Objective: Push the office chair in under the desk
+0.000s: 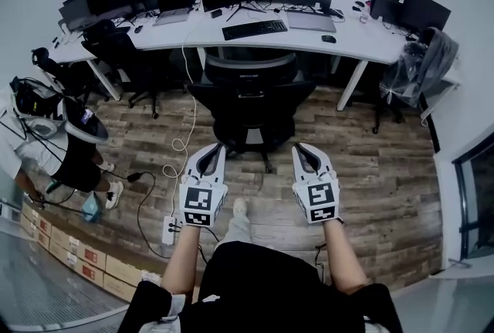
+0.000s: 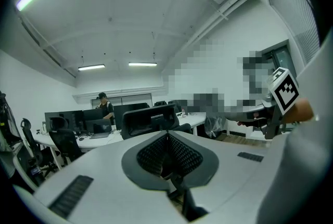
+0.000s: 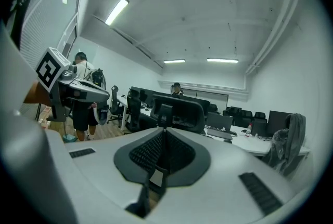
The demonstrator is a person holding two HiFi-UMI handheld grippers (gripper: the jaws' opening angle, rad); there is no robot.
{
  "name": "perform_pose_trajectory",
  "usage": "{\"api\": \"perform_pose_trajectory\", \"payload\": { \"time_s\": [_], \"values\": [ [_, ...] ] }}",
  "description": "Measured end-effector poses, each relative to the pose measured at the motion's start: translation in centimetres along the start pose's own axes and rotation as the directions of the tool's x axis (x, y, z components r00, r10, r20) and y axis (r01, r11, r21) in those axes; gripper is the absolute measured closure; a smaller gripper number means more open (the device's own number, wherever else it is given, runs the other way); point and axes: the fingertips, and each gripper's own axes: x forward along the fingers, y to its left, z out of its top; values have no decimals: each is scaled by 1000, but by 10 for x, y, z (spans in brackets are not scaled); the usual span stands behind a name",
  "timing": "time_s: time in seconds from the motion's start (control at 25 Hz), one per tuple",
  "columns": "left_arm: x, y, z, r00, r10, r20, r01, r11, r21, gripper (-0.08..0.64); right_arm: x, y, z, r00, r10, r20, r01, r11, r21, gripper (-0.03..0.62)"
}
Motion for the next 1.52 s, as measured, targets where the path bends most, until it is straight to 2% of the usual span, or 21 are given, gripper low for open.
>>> {"api": "perform_pose_trajectory", "payload": {
  "time_s": [0.88,1.12,1.4,1.44,1.52],
  "values": [
    [139,108,0,1000,-16,3,16,999,-35,545,165,-36,24,1000,-2,-24,2,1000,-14,566],
    [171,119,-16,997,-63,-51,64,998,15,545,191,-48,8,997,5,-82,-4,1000,4,566],
    [198,119,-41,983,-106,-148,121,988,95,541,214,-55,-21,980,16,-200,-22,999,-28,565],
    [201,119,-46,979,-114,-167,134,984,115,536,217,-55,-25,976,17,-215,-26,999,-38,565],
    [207,116,-59,966,-136,-219,175,970,171,467,224,-55,-33,970,17,-241,-33,997,-64,564]
  ]
}}
